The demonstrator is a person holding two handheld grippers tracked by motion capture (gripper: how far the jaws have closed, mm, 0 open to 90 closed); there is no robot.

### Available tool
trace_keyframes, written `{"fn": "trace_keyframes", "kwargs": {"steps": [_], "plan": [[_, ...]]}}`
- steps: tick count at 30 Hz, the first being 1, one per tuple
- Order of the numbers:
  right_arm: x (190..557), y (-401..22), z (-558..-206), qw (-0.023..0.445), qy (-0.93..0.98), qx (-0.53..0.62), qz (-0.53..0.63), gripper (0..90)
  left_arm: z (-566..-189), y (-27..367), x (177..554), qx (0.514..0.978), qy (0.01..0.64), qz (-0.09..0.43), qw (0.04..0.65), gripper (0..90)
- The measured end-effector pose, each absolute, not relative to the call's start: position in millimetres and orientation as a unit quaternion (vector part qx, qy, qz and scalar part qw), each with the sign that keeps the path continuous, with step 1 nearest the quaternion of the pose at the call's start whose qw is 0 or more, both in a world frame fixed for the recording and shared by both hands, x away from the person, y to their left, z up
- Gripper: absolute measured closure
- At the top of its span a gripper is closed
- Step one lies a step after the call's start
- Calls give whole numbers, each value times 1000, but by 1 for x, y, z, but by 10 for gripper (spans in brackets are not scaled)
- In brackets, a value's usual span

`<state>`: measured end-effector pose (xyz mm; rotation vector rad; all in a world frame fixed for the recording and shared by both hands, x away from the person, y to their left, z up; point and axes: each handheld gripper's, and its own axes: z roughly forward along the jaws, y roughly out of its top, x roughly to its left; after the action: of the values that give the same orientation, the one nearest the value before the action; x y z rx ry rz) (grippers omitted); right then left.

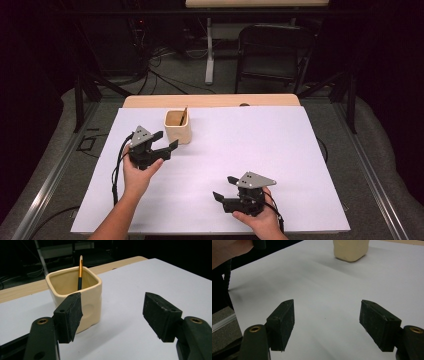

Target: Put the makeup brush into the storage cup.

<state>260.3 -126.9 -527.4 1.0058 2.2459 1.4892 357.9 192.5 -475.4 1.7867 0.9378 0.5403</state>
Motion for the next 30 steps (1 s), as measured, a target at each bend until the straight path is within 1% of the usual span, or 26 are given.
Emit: {"fn": "trace_keyframes", "kwargs": {"steps": [10,19,24,25,30], "plan": [[260,-126,-529,134,774,346,513,266,-478,198,337,739,381,225,507,263],[260,-126,-529,133,774,347,513,266,-482,198,319,740,370,223,516,258],[260,-126,-529,133,774,347,513,266,-482,198,319,740,370,223,516,259],[260,-126,-529,133,774,347,513,266,-488,198,308,739,371,215,521,259],[260,-126,-529,132,774,346,513,265,-493,201,302,738,373,212,521,262]]}}
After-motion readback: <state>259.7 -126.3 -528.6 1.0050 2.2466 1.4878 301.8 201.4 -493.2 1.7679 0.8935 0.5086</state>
